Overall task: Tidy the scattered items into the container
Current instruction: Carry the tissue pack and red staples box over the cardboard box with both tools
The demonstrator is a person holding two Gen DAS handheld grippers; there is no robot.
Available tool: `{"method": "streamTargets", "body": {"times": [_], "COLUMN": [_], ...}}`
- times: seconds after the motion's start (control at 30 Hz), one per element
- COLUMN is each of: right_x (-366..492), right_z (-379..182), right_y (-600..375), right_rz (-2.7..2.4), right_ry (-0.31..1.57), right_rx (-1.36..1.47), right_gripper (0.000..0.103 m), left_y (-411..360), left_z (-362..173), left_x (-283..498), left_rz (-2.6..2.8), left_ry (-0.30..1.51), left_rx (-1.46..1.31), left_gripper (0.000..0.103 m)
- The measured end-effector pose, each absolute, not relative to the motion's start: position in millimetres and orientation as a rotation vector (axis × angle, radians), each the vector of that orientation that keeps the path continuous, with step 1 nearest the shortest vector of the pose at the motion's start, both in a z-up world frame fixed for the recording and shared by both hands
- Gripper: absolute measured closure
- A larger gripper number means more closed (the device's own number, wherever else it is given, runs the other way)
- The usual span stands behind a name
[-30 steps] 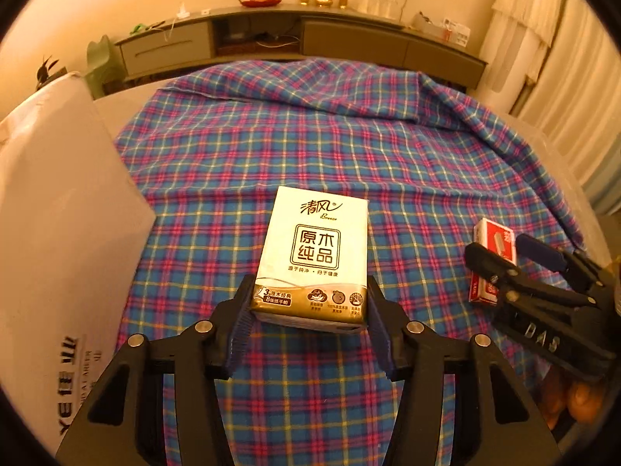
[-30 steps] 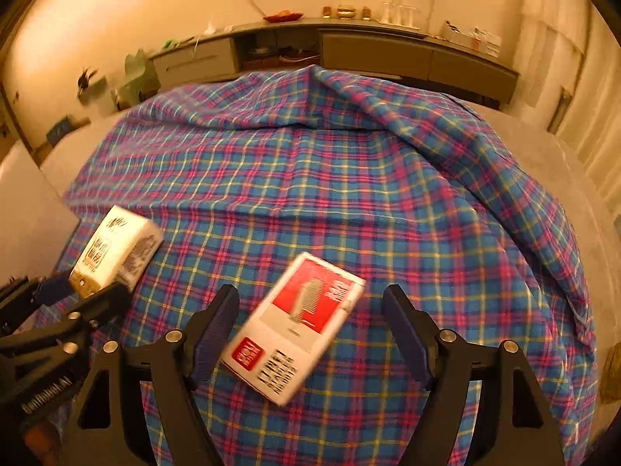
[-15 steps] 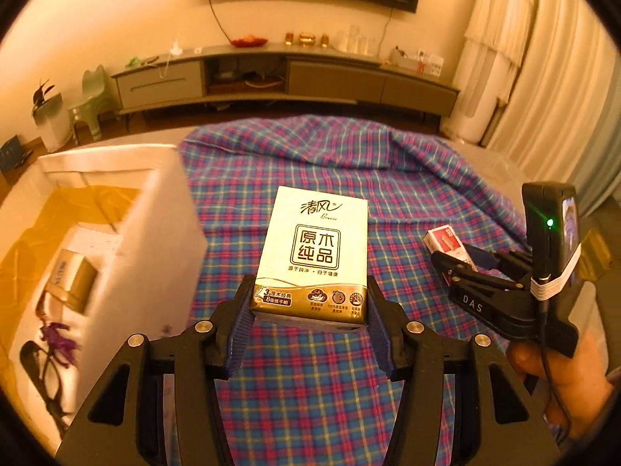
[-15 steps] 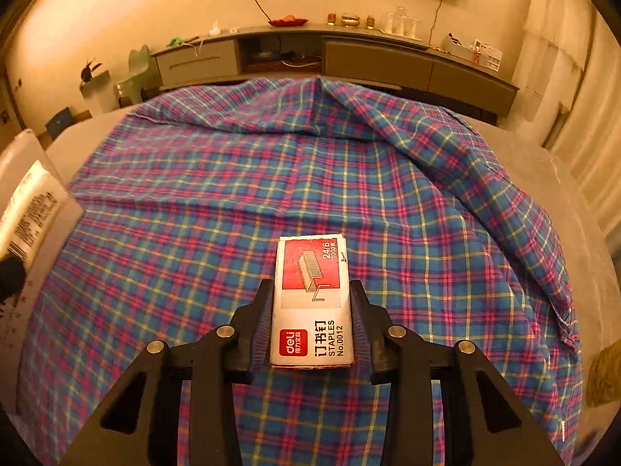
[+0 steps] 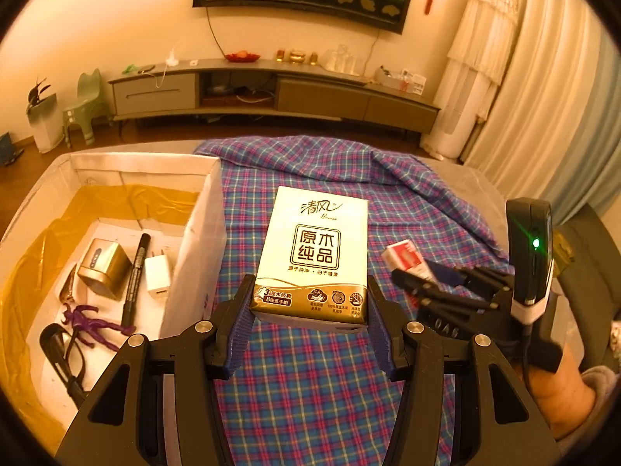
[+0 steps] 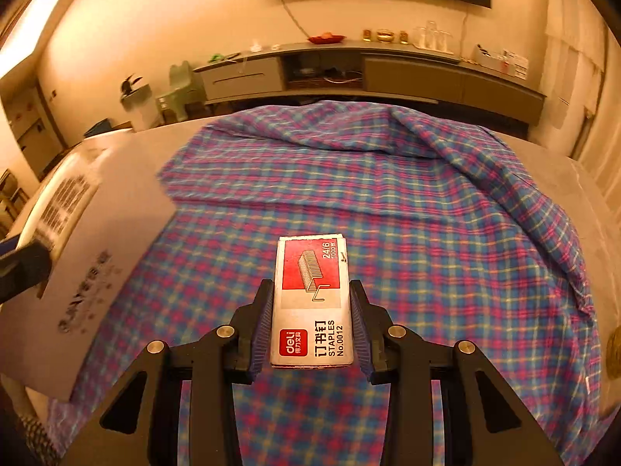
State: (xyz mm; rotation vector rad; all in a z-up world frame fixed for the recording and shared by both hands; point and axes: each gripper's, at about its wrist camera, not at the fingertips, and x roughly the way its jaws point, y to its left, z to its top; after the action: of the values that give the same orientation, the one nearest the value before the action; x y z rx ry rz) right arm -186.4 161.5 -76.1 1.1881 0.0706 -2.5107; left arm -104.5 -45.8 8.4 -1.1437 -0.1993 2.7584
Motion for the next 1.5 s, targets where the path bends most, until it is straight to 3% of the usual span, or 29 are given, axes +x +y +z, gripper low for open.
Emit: {"method": "streamTargets", "body": {"times": [0.6,1.5], "right_x": [-92,-62], "right_z": [-43,26], "right_y": [101,2], "right_rz": [-2.41,-2.298], "right_ry": [0.043,0.175], "right_rx": [1.052,0.873], "right_gripper": [0.064,0.064], "left_y": [-107,-204], "left_z": [40,48], "left_x": [-60,-32], "left_rz": [2.8,2.875], "left_ry": [-0.358,-0.635], "left_rx": [-1.03,-0.98], "left_gripper": [0.048,0.048]}}
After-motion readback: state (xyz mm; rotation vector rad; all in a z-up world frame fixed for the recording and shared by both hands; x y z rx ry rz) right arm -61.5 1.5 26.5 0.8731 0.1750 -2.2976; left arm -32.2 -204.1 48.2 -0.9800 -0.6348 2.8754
